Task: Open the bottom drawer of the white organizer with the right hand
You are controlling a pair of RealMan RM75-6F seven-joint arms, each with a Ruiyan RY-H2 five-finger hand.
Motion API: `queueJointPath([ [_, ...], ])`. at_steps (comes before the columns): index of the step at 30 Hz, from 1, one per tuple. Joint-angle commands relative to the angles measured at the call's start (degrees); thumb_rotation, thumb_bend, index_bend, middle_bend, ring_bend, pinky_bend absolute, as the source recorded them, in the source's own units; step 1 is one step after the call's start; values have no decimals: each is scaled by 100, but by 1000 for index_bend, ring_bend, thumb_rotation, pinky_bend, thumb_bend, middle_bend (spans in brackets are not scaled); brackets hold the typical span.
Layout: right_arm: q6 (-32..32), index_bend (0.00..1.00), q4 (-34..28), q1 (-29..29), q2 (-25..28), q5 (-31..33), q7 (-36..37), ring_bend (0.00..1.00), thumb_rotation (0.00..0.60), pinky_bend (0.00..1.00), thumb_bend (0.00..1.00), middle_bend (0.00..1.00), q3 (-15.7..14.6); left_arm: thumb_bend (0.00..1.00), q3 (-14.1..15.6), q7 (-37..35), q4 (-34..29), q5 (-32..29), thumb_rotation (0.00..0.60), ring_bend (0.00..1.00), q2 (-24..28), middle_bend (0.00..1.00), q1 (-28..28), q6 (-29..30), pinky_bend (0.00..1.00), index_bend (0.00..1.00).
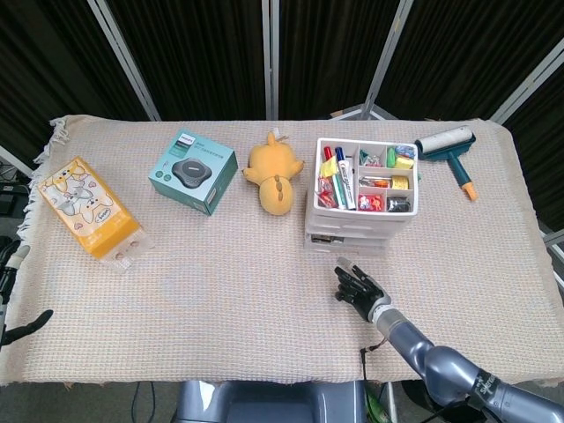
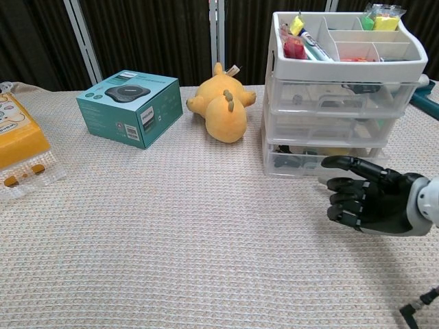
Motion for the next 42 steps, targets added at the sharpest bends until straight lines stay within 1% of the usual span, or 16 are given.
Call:
queueJointPath([
  [1, 43, 166, -293, -241, 226, -310, -52, 868, 600, 743, 275, 846, -69, 146, 4, 15, -8, 13, 600, 0, -2, 0, 2, 6, 0, 0],
  [5, 453, 167, -765, -577, 432, -1116, -305, 868, 600, 744, 275, 846, -128, 145, 13, 60, -27, 63, 600, 0, -14, 0, 7, 36, 0, 0],
  [8, 946, 181, -964, -758, 486, -1979, -710, 868, 600, 743, 276, 846, -271, 145, 20, 82, -36, 102, 600, 0, -20, 0, 18, 72, 0, 0],
  [10, 1228, 191, -954, -782, 490, -2379, -996, 868, 600, 742, 276, 844, -399, 145, 21, 95, -41, 112, 600, 0, -20, 0, 26, 90, 0, 0],
  [13, 1402, 191, -899, -757, 537, -2667, -1264, 867, 600, 741, 270, 841, -514, 146, 9, 125, -40, 113, 600, 0, -31, 0, 42, 131, 0, 0],
  [15, 1747, 195, -692, -668, 567, -3123, -1825, 868, 600, 741, 265, 841, -694, 146, 6, 120, -46, 125, 600, 0, -31, 0, 46, 148, 0, 0],
  [17, 2149, 226, -427, -562, 447, -3433, -2405, 867, 600, 741, 264, 842, -909, 145, 9, 121, -46, 134, 600, 0, -29, 0, 43, 144, 0, 0],
  [18, 2286, 255, -264, -482, 391, -3510, -2720, 868, 600, 741, 265, 843, -1019, 146, 9, 124, -47, 137, 600, 0, -28, 0, 43, 144, 0, 0],
  [20, 2515, 295, 2, -377, 291, -3614, -3155, 868, 600, 741, 267, 847, -1145, 145, 5, 125, -50, 140, 600, 0, -30, 0, 44, 152, 0, 0],
  [23, 2962, 304, 397, -310, 29, -3887, -3597, 868, 600, 741, 268, 848, -1268, 146, 2, 125, -46, 146, 600, 0, -32, 0, 46, 162, 0, 0],
  [25, 3257, 304, 755, -282, -190, -4207, -3829, 868, 600, 741, 267, 848, -1368, 145, 0, 134, -42, 141, 600, 0, -39, 0, 41, 150, 0, 0],
  [28, 3437, 301, 1055, -269, -387, -4458, -3912, 868, 600, 741, 265, 848, -1436, 146, 3, 154, -39, 139, 600, 0, -43, 0, 36, 131, 0, 0],
  [31, 3509, 299, 1218, -265, -501, -4567, -3960, 868, 600, 741, 263, 848, -1472, 146, 3, 154, -41, 141, 600, 0, -43, 0, 36, 134, 0, 0],
  [38, 3493, 299, 1405, -261, -721, -4643, -3984, 868, 600, 741, 263, 848, -1522, 146, 5, 152, -33, 145, 600, 0, -48, 0, 31, 122, 0, 0],
  [42, 3438, 294, 1524, -228, -837, -4639, -3932, 868, 600, 741, 263, 848, -1467, 145, 3, 123, -24, 147, 600, 0, -47, 0, 36, 134, 0, 0],
])
